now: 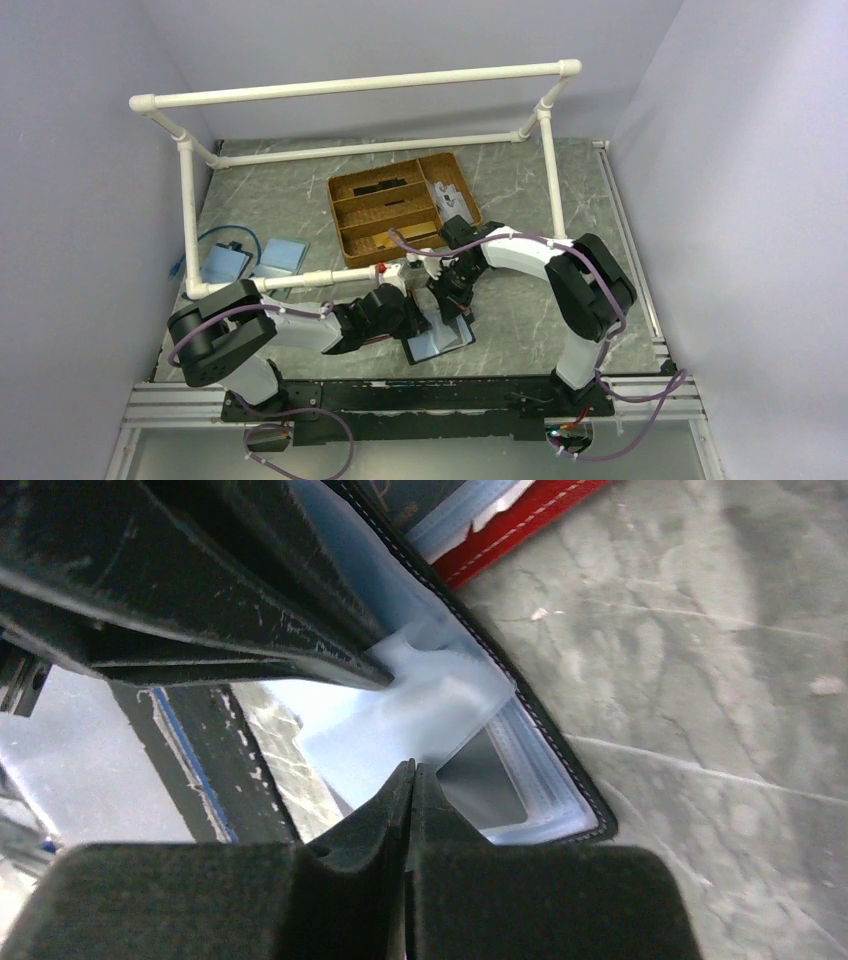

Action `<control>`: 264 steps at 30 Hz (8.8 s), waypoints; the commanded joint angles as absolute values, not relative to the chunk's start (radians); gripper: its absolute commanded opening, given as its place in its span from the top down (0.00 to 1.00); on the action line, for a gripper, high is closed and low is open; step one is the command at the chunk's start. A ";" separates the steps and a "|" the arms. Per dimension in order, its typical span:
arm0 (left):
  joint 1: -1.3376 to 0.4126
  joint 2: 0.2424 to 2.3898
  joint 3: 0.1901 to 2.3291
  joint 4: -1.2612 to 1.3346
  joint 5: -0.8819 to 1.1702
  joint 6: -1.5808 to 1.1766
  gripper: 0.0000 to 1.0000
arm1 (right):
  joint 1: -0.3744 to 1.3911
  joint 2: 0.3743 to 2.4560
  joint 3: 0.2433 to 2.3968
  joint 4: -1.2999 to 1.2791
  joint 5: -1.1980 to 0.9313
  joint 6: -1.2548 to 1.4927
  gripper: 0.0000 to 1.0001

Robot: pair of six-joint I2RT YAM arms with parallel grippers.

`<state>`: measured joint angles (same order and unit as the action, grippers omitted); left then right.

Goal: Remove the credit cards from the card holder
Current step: Remove the credit card from the card holder.

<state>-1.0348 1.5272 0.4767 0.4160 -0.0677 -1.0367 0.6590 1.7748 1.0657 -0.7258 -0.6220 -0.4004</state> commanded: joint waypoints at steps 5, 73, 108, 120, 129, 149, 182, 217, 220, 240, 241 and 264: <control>-1.028 1.466 0.386 0.572 -0.009 -0.964 0.48 | 0.671 1.858 1.094 -0.739 -0.788 -0.372 1.00; -1.028 1.304 0.396 0.519 0.026 -0.964 0.43 | 0.620 1.721 1.049 -0.750 -0.478 -0.487 0.95; -1.028 1.494 0.537 0.228 0.003 -1.075 0.60 | 0.631 1.717 1.060 -0.779 -0.555 -0.490 0.98; -1.025 1.504 0.529 0.261 0.007 -1.075 0.60 | 0.666 1.775 1.057 -0.768 -0.506 -0.466 1.00; -1.013 1.533 0.509 0.314 0.033 -1.099 0.60 | 0.681 1.815 1.081 -0.765 -0.621 -0.425 1.00; -0.969 1.433 0.365 0.489 0.063 -1.086 1.00 | 0.645 1.790 1.087 -0.745 -0.571 -0.410 1.00; -0.945 1.541 0.392 0.482 0.154 -1.151 0.70 | 0.688 1.857 1.090 -0.755 -0.601 -0.409 1.00; -0.790 1.406 0.277 0.482 0.393 -0.942 1.00 | 0.698 1.936 1.083 -0.723 -0.442 -0.374 1.00; -0.789 1.385 0.297 0.421 0.395 -0.908 1.00 | 0.696 1.936 1.081 -0.721 -0.438 -0.374 1.00; -0.695 1.223 0.316 0.173 0.411 -0.918 1.00 | 0.703 1.873 1.081 -0.730 -0.462 -0.416 1.00; -0.694 1.198 0.319 0.154 0.406 -0.903 1.00 | 0.703 1.859 1.084 -0.737 -0.486 -0.425 0.99; -0.695 1.054 0.406 0.078 0.470 -0.754 1.00 | 0.612 1.667 1.180 -0.972 -0.971 -0.694 0.61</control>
<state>-0.6987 1.0637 0.3695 0.0628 0.4343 -0.7887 0.6212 1.6981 1.1450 -0.9440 -0.8879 -0.6384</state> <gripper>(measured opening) 0.005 0.380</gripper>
